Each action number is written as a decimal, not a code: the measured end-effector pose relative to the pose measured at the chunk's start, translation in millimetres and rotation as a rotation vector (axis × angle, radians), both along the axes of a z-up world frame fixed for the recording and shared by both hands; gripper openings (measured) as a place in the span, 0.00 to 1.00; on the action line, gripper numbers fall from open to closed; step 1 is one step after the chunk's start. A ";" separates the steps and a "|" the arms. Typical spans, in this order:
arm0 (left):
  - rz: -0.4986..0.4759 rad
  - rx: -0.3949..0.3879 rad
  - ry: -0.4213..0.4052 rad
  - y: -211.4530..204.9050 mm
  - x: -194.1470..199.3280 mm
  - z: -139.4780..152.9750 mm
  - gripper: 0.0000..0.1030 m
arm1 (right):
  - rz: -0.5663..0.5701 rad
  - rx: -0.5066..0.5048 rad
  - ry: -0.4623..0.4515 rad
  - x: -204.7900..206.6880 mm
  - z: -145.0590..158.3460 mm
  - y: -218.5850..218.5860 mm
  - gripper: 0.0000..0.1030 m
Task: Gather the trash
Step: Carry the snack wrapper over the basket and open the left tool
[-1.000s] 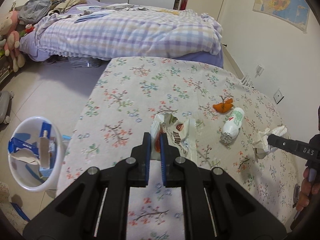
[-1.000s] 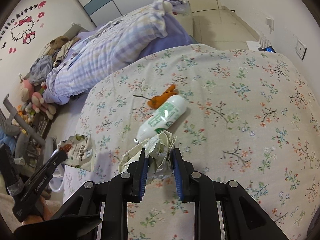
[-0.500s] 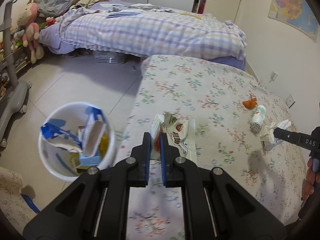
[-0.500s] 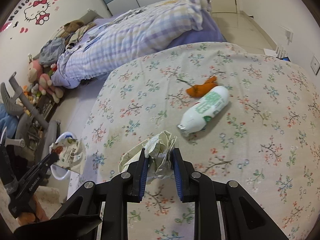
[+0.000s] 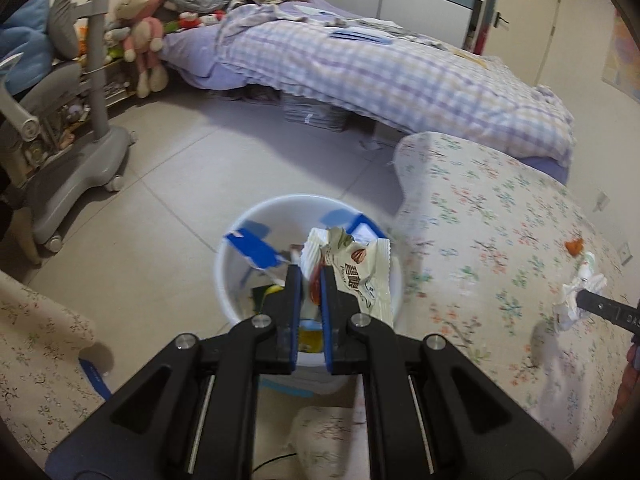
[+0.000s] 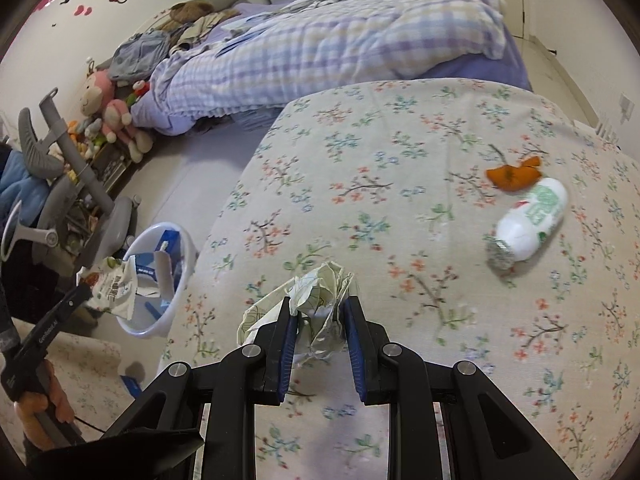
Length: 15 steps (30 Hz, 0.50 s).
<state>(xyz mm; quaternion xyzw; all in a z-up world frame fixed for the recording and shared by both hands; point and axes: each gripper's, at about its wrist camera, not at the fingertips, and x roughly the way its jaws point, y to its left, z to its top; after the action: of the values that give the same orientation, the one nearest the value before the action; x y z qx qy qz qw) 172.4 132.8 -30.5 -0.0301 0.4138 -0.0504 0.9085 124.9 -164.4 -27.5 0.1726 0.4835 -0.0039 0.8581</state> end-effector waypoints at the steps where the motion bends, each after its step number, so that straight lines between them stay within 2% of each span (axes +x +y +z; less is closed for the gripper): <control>1: 0.015 0.005 -0.003 4.3 2.7 -1.2 0.10 | 0.005 0.004 0.000 2.6 -0.7 5.3 0.24; 10: 0.042 0.012 -0.001 12.4 27.1 -13.3 0.11 | 0.051 0.028 0.004 22.8 -8.5 46.9 0.24; 13: 0.047 0.036 0.040 14.9 35.2 -24.5 0.12 | 0.057 0.031 0.012 26.8 -11.9 54.8 0.24; 15: 0.045 0.043 0.109 19.1 39.5 -36.4 0.12 | 0.059 0.034 0.014 28.5 -12.7 59.0 0.24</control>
<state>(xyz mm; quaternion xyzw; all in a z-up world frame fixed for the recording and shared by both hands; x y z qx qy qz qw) 211.8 151.9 -67.0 -0.0227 0.4630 -0.0196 0.8859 153.4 -105.5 -40.2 0.1727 0.4945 0.0283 0.8514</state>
